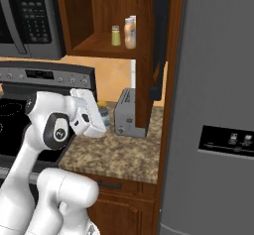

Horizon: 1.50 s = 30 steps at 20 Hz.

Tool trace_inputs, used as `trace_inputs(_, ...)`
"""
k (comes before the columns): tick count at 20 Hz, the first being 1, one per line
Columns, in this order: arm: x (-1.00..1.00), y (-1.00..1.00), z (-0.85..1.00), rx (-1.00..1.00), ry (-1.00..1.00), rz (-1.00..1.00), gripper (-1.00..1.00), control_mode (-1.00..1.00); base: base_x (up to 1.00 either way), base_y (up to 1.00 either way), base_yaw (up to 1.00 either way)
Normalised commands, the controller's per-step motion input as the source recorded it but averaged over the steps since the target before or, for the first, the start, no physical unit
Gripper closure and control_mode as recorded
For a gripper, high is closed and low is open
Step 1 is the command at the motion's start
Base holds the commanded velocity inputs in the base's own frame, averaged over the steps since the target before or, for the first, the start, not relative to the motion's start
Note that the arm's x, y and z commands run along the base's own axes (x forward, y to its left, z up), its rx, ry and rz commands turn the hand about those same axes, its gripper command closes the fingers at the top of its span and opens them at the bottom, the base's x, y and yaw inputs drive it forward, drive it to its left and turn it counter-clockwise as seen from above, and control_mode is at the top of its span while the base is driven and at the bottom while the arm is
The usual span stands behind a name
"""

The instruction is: Put the shaker and condiment bottle from the counter next to their counterparts in the cabinet.

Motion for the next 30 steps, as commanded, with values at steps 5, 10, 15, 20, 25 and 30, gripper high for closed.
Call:
trace_inputs(5, -0.22, 0.31, 0.95, 0.0, -0.19, 0.23, 1.0, -1.0, 0.0, 0.0, 0.0)
trace_inputs(10, -0.36, 0.19, 0.96, 0.0, -0.24, 0.22, 1.0, -1.0, 0.0, 0.0, 0.0)
trace_inputs(15, -0.14, 0.31, 0.73, 0.0, -0.08, 0.25, 1.0, -1.0, 0.0, 0.0, 0.0)
trace_inputs(20, 0.03, 0.34, 0.53, -0.04, 0.07, 0.21, 1.0, -1.0, 0.0, 0.0, 0.0)
trace_inputs(25, 0.0, 0.19, 0.3, -0.09, 0.01, 0.13, 1.0, -1.0, 0.0, 0.0, 0.0)
trace_inputs(30, 0.08, 0.02, 0.05, -0.07, -0.03, 0.01, 1.0, -1.0, 0.0, 0.0, 0.0)
